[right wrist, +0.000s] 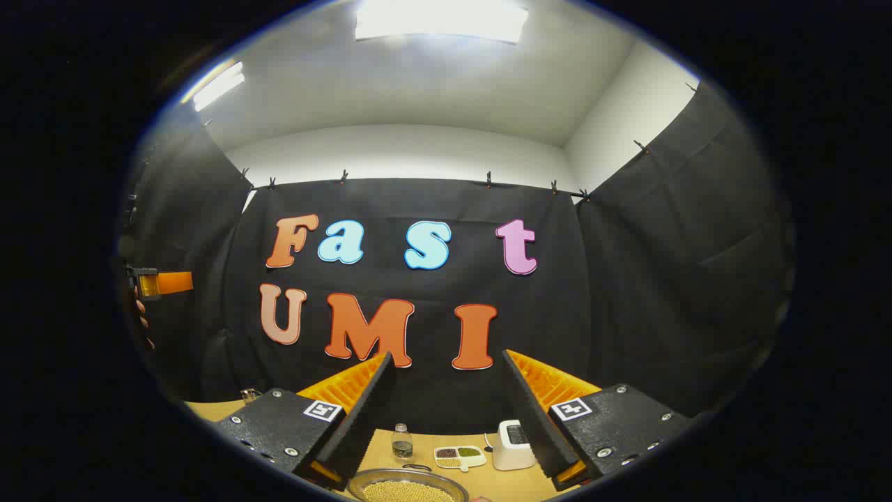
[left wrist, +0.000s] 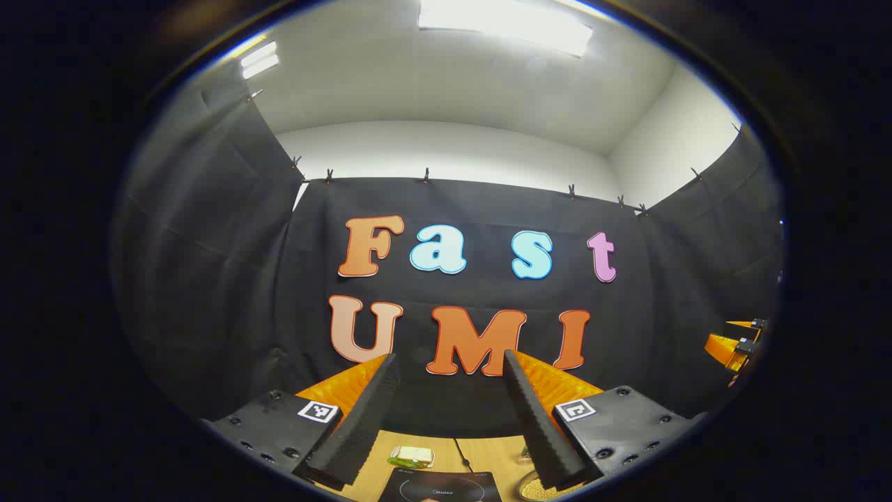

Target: First push the handle of the pot to place it horizontally, then grasp the pot with both hands and set it on the induction cooktop.

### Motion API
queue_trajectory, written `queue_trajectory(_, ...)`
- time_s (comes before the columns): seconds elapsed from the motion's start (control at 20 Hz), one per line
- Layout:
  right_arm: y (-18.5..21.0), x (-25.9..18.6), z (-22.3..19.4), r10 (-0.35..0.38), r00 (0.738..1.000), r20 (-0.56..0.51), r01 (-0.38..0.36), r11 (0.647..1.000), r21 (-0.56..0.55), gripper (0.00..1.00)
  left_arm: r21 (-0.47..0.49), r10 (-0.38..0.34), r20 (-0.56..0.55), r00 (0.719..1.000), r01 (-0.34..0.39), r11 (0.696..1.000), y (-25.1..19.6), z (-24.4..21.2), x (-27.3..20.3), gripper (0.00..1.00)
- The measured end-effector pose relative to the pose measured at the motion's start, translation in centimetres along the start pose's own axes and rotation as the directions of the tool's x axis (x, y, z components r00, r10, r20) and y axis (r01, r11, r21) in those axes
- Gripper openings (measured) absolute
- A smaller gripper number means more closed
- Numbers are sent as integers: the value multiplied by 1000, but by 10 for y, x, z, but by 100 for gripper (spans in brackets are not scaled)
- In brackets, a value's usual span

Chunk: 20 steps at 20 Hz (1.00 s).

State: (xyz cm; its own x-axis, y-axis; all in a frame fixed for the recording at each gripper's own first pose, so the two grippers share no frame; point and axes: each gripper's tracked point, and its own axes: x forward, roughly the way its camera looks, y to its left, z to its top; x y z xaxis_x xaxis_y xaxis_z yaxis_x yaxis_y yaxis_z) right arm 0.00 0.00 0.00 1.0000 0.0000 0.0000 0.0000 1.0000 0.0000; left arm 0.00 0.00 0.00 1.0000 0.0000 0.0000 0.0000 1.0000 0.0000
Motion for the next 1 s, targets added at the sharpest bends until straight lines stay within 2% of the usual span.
queue_trajectory(0.2,-2,-1,1,-2,1000,10,2,1000,4,94,2,16,4,1000,-16,1000,2,-1,6,96)
queue_trajectory(0.6,8,6,-8,17,999,-38,-17,1000,12,93,0,10,2,1000,-10,1000,5,-5,12,97)
queue_trajectory(0.8,22,2,-21,55,996,-68,-55,998,6,94,-42,-10,5,1000,10,999,8,-11,10,97)
queue_trajectory(1.0,35,-4,-45,99,986,-132,-96,995,27,93,-45,8,7,1000,-8,999,23,-16,8,97)
